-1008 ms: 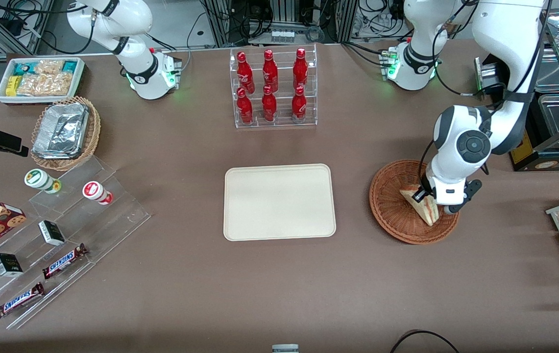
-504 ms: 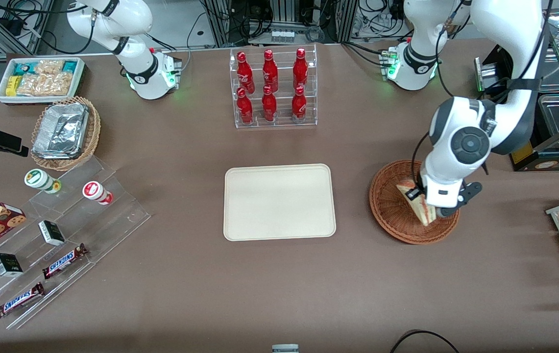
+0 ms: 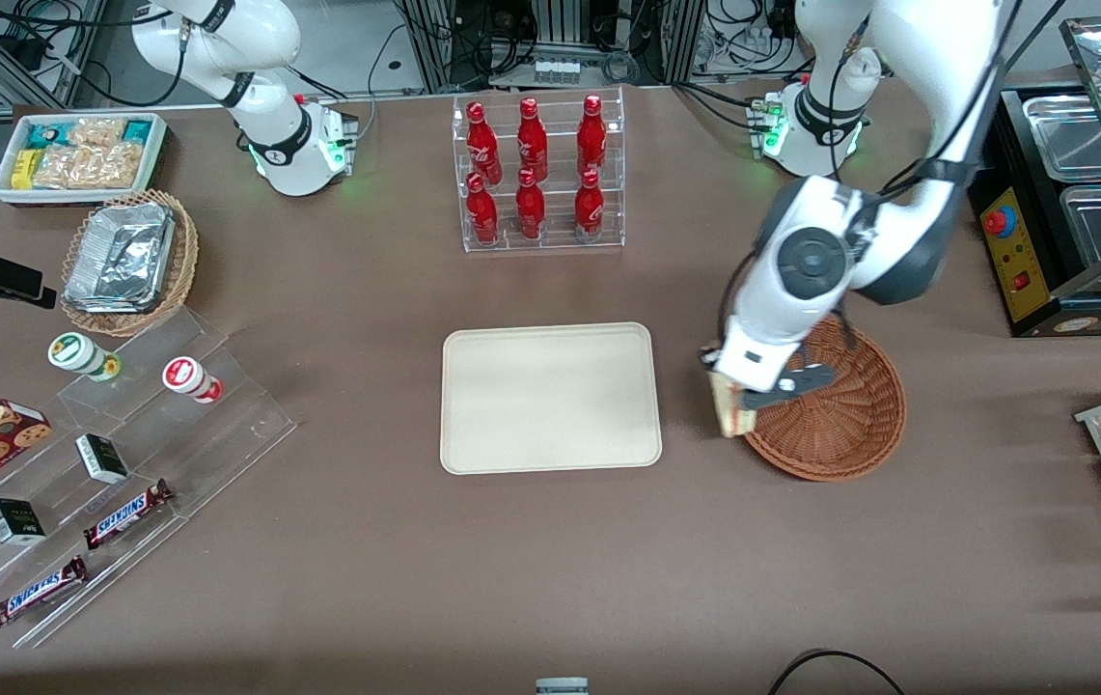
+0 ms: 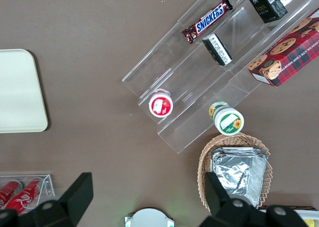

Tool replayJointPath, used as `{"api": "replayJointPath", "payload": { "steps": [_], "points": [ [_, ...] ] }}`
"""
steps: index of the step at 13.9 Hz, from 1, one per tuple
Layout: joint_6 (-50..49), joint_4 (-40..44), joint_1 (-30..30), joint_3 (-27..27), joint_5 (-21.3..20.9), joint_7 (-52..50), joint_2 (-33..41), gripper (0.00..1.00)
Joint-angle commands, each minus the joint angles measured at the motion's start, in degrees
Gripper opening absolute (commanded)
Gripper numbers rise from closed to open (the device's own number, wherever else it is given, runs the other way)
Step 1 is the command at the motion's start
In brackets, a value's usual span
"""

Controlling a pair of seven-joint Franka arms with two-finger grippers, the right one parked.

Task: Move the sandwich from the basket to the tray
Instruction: 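Lift the sandwich and carry it over the cream tray, then lower the sandwich onto the tray and open the left gripper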

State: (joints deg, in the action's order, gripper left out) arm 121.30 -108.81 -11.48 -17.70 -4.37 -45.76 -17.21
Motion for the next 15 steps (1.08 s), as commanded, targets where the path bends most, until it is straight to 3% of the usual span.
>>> {"api": "replayJointPath", "payload": {
  "steps": [1, 8, 11, 15],
  "points": [
    [-1.33, 7.72, -4.49, -0.31, 0.32, 0.50, -6.24, 0.00],
    [-1.33, 22.57, -16.89, 0.04, -0.91, -11.43, -19.51, 0.00],
    [-1.42, 27.50, -19.80, 0.13, -5.90, -19.95, -23.73, 0.00],
    [-1.33, 30.59, -21.47, 0.21, -7.94, -23.67, -26.91, 0.00]
  ]
}}
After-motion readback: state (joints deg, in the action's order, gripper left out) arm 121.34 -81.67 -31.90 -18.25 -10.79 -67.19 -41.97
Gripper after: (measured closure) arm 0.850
